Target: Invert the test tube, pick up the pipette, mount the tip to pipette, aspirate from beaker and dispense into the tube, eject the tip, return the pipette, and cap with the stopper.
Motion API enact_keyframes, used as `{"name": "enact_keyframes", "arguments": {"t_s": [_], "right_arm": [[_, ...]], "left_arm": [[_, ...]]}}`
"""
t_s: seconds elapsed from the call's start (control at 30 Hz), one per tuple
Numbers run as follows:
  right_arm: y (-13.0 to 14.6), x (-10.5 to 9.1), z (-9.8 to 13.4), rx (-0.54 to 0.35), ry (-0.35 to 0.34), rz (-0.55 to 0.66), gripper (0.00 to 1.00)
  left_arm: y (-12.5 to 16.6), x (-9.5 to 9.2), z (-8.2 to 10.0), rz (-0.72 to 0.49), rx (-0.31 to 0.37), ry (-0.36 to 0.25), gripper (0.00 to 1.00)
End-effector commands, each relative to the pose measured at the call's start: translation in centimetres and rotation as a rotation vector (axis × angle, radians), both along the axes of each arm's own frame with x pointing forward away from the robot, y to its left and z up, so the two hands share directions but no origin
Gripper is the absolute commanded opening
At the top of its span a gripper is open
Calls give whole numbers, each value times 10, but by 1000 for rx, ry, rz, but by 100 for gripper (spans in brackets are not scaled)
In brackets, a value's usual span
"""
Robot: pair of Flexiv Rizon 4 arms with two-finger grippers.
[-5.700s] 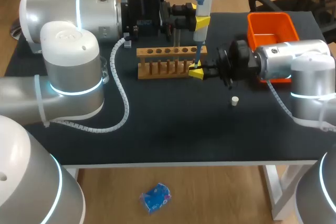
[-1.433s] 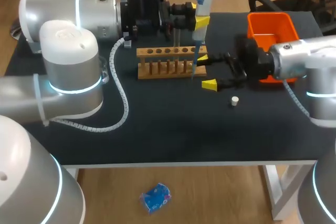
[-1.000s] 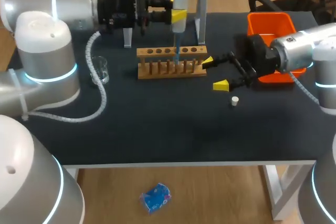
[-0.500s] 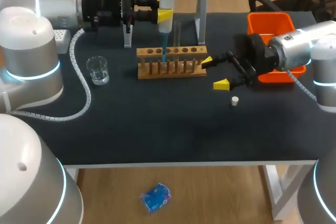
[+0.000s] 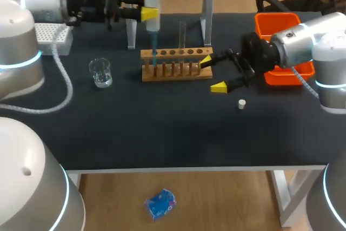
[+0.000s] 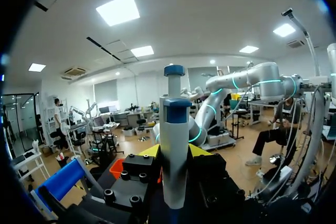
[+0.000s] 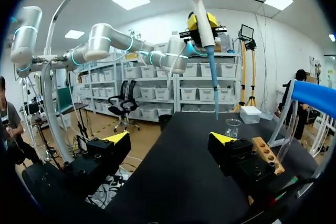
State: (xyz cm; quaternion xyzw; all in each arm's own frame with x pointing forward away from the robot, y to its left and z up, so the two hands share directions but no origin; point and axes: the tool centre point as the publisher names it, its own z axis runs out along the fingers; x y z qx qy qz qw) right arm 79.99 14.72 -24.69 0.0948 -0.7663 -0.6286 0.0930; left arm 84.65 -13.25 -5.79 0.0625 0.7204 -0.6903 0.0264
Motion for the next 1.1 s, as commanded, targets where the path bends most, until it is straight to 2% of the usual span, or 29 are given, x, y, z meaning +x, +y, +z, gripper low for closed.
{"name": "enact_keyframes", "arguments": {"t_s": [0.03,0.1,0.2,0.27,0.9,0.93,1.0,1.07,1.1], "right_arm": [[23,-9,4,-42,-47,-56,100],[33,-9,2,-85,-89,-79,100],[48,-9,0,-111,-129,-123,100],[61,-10,2,-117,-179,-159,100],[65,-9,4,-99,-175,-153,100],[70,-6,0,-131,-176,-190,100],[82,-2,-6,-127,-152,-238,100],[94,1,-11,-178,-165,-272,100],[98,2,-13,-173,-162,-282,100]], "left_arm": [[45,5,3,-57,5,-6,0],[57,9,3,-66,-1,-9,0],[74,14,3,-88,-11,-7,0],[84,16,1,-80,-2,-11,0],[88,19,0,-62,-1,-5,0],[88,19,0,-62,-1,-5,0],[93,27,-4,-94,-18,15,0],[99,34,-5,-108,-4,16,0],[103,37,-6,-117,-4,20,0]]}}
